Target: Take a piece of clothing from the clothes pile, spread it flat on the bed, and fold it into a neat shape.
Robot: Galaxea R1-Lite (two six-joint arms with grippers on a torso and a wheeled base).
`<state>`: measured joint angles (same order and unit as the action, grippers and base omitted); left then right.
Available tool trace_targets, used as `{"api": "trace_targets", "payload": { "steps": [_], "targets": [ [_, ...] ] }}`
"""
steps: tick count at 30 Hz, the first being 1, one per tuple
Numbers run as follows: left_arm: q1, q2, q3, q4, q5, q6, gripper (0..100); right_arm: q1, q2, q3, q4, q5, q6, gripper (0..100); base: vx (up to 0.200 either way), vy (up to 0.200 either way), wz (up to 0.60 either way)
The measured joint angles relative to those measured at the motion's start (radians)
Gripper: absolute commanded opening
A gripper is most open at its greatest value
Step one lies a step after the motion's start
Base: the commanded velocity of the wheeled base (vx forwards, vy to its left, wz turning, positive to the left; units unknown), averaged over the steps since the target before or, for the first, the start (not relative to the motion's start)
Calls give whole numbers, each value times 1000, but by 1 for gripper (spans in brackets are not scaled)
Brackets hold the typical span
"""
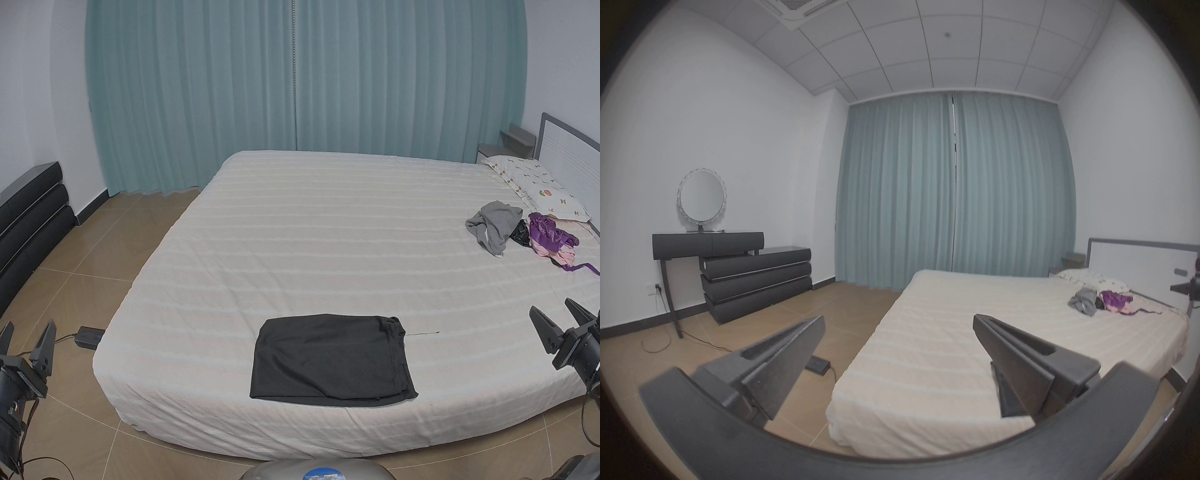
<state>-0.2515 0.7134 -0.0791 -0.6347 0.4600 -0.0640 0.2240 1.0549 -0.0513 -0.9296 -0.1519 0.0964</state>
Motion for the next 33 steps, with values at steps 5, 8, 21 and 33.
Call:
{"api": "trace_targets", "payload": {
  "steps": [5, 8, 21, 33],
  "targets": [
    [0, -161, -84, 315, -3, 4, 100, -29, -145, -59, 281, 3, -21, 100, 0, 0, 0],
    [3, -241, -134, 465, -4, 5, 100, -51, -227, -107, 480, 4, -38, 100, 0, 0, 0],
    [149, -533, -311, 828, -8, 90, 100, -234, -578, -340, 1104, -25, -142, 100, 0, 0, 0],
    [251, -686, -319, 810, -139, 170, 100, -318, -851, -357, 1221, 3, -218, 100, 0, 0, 0]
  ]
}}
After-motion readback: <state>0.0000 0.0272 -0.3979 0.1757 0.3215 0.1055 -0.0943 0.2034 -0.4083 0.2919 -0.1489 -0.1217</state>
